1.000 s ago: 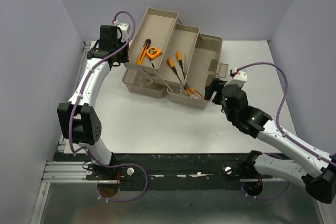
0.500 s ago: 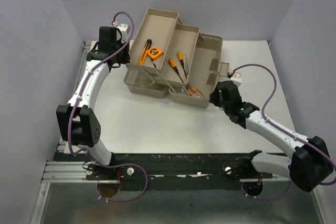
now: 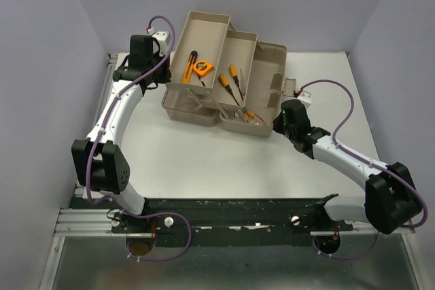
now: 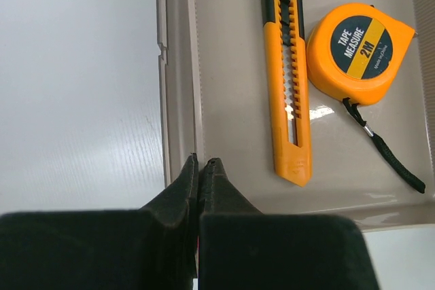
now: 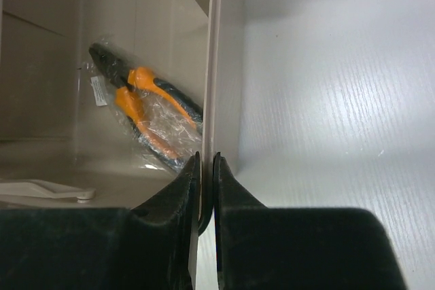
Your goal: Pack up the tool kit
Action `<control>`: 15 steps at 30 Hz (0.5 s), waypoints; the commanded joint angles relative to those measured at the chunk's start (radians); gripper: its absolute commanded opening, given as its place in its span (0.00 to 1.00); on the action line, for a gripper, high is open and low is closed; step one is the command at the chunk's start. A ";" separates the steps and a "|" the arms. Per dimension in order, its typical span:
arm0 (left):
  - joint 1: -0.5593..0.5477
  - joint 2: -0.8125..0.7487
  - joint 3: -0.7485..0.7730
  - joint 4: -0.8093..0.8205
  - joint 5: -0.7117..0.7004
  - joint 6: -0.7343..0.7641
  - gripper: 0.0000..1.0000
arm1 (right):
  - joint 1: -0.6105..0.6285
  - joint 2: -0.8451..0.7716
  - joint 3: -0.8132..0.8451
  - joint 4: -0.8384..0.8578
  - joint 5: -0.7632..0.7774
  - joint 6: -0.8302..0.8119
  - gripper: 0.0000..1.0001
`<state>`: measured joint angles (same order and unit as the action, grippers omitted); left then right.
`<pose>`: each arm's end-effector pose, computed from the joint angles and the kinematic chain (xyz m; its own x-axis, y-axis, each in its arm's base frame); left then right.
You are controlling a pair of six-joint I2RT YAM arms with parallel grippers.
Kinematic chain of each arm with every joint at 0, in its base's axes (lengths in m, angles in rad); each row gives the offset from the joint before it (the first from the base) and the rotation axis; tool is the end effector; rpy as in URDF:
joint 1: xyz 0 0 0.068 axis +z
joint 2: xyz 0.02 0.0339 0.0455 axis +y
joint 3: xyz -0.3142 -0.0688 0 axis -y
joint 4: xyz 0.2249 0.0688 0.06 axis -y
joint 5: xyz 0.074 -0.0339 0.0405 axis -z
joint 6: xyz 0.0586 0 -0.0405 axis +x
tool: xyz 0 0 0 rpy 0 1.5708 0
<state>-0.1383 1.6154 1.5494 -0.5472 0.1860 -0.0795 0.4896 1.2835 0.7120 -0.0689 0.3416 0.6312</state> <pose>0.3650 -0.0617 0.3967 -0.5909 0.0034 -0.8068 0.2391 0.9558 -0.1710 0.2353 0.1032 0.2664 -0.5473 0.3384 -0.7655 0.1448 0.9391 0.3116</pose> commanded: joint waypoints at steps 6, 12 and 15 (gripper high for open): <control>-0.135 -0.031 -0.003 0.039 0.027 -0.003 0.00 | 0.010 0.115 0.033 0.040 -0.165 0.015 0.00; -0.193 -0.020 0.000 0.032 -0.019 0.012 0.00 | 0.010 0.126 0.033 0.057 -0.185 0.025 0.01; -0.216 -0.014 0.000 0.027 -0.033 0.017 0.00 | 0.009 0.126 0.030 0.058 -0.193 0.027 0.00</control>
<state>-0.2501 1.6001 1.5494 -0.5392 0.0341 -0.0666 0.4736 1.3392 0.7528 -0.0620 0.3420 0.6281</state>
